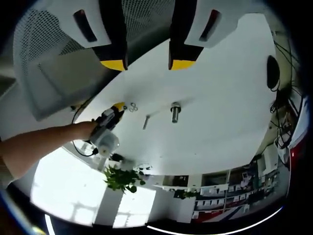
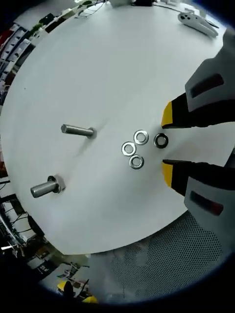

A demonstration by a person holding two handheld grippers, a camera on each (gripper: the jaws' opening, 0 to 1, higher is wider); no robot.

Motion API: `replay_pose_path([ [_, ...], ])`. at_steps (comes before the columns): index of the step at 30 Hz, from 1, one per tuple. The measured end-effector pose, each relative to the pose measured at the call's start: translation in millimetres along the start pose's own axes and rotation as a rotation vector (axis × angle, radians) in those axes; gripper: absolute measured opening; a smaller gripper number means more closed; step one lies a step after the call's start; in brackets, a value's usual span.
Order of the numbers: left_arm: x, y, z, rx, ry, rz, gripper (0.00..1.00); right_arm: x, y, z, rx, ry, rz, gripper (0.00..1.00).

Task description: Place the washer onto the threaded stud by aligning its center hole with the stud, sliding it down to the base, and recovering from edge contact or off-axis alignment until the washer reaches the visible bottom stop.

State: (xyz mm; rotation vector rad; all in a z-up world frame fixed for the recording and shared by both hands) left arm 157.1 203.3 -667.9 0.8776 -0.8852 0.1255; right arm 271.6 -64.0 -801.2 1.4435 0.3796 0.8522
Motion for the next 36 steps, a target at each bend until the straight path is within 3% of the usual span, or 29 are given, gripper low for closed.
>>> replay_pose_path([
  [2,0.1,0.3,-0.2,0.002,0.001,0.001,0.31,1.1,-0.4,-1.0,0.008,0.007,-0.003,0.27],
  [8,-0.1,0.3,-1.5,0.006,0.006,0.002,0.31,5.2,-1.9,-1.4,0.040,0.132,-0.044,0.26],
  [17,-0.7,-0.1,-1.5,0.011,0.003,-0.005,0.31,7.8,-1.8,-1.7,0.043,0.183,-0.127,0.24],
  [24,-1.0,0.1,-1.9,0.012,0.003,-0.007,0.30,8.3,-5.1,4.9,0.028,0.231,-0.120,0.16],
  [36,-0.9,0.3,-2.3,0.016,0.001,-0.007,0.29,11.0,-5.1,-0.4,0.001,0.256,-0.165,0.15],
])
Point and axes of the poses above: the point that each gripper's makers call its tool centre point, and the gripper's own axes: y roughly backward along the fingers, z roughly to its right, x roughly out of its top, the point moved 4 cm from there along y, roughly backward along the fingers, and after that the axes turned 7 degrees about -x, right-handed, at the moved point
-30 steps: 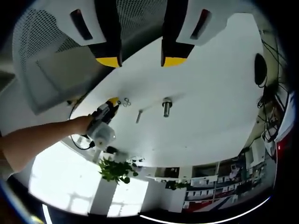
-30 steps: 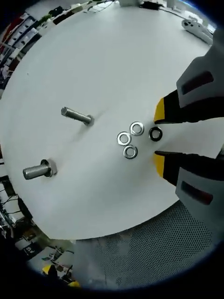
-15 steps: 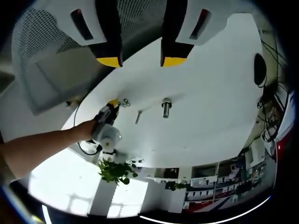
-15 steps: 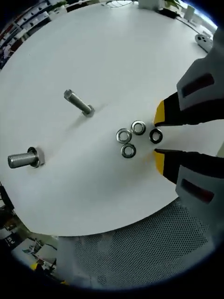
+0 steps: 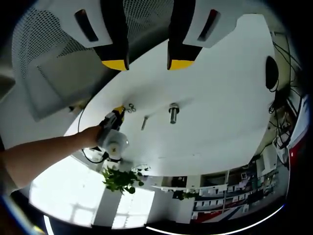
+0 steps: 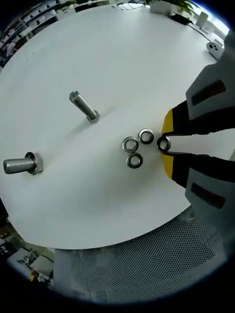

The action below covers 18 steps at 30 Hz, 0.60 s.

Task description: Place the washer onto the threaded stud by aligning its center hole with the stud, sliding it down to the base, and recovering from edge contact or off-axis alignment until the washer reaches the visible bottom stop.

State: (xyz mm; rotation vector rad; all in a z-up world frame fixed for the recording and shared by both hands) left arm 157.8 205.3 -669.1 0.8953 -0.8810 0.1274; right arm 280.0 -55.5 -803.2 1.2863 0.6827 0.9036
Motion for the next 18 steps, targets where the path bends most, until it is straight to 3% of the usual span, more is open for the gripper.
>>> replay_pose_path([
  [5,0.3,0.2,-0.4,0.002,0.002,0.002,0.29,0.9,-0.4,2.2,-0.004,-0.046,-0.029,0.14],
  [11,0.6,0.0,-1.2,0.005,0.002,0.003,0.29,0.7,0.0,-0.1,-0.016,-0.013,-0.025,0.14],
  [18,0.3,0.2,-0.7,0.004,-0.001,0.001,0.29,-2.0,0.6,0.7,-0.031,-0.068,0.007,0.14],
])
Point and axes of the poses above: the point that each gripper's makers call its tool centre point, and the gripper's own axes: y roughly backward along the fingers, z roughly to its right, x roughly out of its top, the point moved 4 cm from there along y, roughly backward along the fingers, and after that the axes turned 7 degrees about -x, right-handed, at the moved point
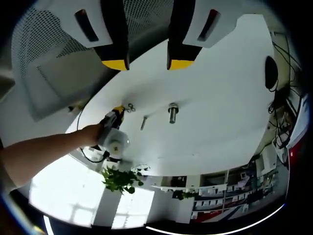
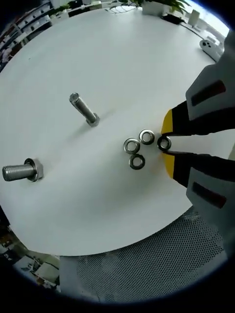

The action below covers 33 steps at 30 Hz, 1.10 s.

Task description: Place the washer onto the threaded stud by aligning its center hole with the stud, sliding it down to the base, and recovering from edge contact or off-axis alignment until the washer reaches the visible bottom stop.

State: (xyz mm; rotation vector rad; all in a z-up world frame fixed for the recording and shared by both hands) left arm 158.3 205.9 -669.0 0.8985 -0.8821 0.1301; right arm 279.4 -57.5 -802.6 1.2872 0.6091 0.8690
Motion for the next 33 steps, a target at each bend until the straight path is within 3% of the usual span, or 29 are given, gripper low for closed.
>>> replay_pose_path([
  [10,0.7,-0.3,0.7,-0.003,-0.002,0.002,0.29,-4.8,0.4,-0.1,-0.027,-0.058,0.093,0.14],
  [15,0.4,-0.7,0.3,-0.002,-0.002,-0.001,0.29,-5.2,1.9,-3.3,-0.068,-0.029,0.123,0.14],
  [21,1.2,0.2,-0.3,0.001,0.001,0.006,0.29,-8.4,2.5,0.1,-0.051,-0.154,0.159,0.14],
  [26,0.4,-0.3,0.3,-0.001,-0.003,-0.002,0.29,-5.0,2.5,-3.2,-0.113,-0.021,0.161,0.14],
  [33,1.4,0.4,-0.2,0.001,0.002,0.007,0.29,-4.8,2.9,-2.5,-0.097,-0.025,0.149,0.14],
])
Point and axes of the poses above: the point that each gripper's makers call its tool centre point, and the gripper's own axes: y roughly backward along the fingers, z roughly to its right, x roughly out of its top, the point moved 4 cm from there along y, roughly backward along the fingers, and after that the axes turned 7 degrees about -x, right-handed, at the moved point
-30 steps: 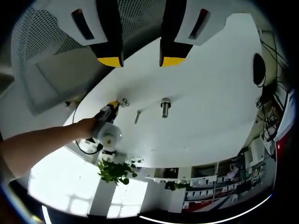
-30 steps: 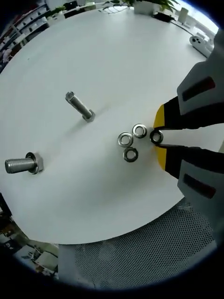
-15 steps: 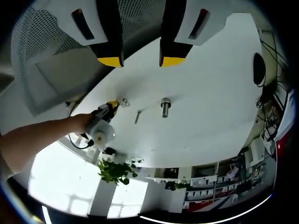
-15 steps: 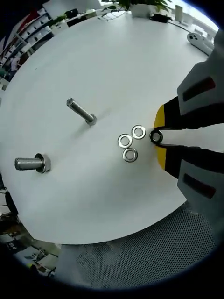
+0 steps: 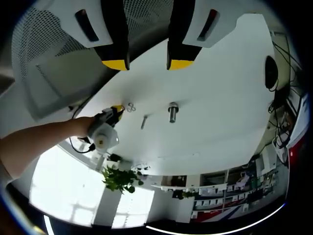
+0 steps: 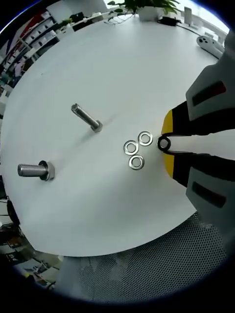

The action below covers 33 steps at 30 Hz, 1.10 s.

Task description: Place the washer onto the threaded stud by aligning its center hole with the stud, sliding it down to the base, and recovering from edge contact or off-axis alignment until the washer reaches the visible bottom stop.

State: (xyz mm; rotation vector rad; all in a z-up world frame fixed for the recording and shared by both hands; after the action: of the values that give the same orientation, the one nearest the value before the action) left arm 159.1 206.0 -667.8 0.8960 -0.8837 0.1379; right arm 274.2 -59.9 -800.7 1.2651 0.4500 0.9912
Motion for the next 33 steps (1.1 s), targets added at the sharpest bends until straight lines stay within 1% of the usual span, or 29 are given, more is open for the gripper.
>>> replay_pose_path([
  [4,-0.4,-0.2,0.4,-0.001,-0.003,-0.003,0.29,1.2,-0.1,-1.3,-0.010,0.029,-0.006,0.14],
  [11,0.3,0.0,0.2,-0.002,-0.002,0.003,0.29,-2.2,1.8,-3.2,0.005,0.024,-0.031,0.13],
  [15,0.6,0.0,0.5,-0.004,-0.003,0.005,0.29,-2.2,7.0,2.4,0.012,0.007,-0.029,0.13],
  [17,0.9,0.2,0.4,-0.004,-0.001,0.007,0.29,1.3,10.2,6.8,0.012,0.001,-0.019,0.13],
  [22,1.0,0.6,0.3,-0.004,0.002,0.010,0.29,21.8,18.0,19.1,0.015,-0.037,0.032,0.13],
  [31,0.8,0.5,-0.3,-0.001,0.005,0.010,0.29,53.0,26.5,32.1,0.014,-0.024,0.093,0.13],
  [33,0.9,0.5,-0.4,0.000,0.006,0.011,0.29,60.2,28.2,35.8,0.012,-0.034,0.118,0.13],
])
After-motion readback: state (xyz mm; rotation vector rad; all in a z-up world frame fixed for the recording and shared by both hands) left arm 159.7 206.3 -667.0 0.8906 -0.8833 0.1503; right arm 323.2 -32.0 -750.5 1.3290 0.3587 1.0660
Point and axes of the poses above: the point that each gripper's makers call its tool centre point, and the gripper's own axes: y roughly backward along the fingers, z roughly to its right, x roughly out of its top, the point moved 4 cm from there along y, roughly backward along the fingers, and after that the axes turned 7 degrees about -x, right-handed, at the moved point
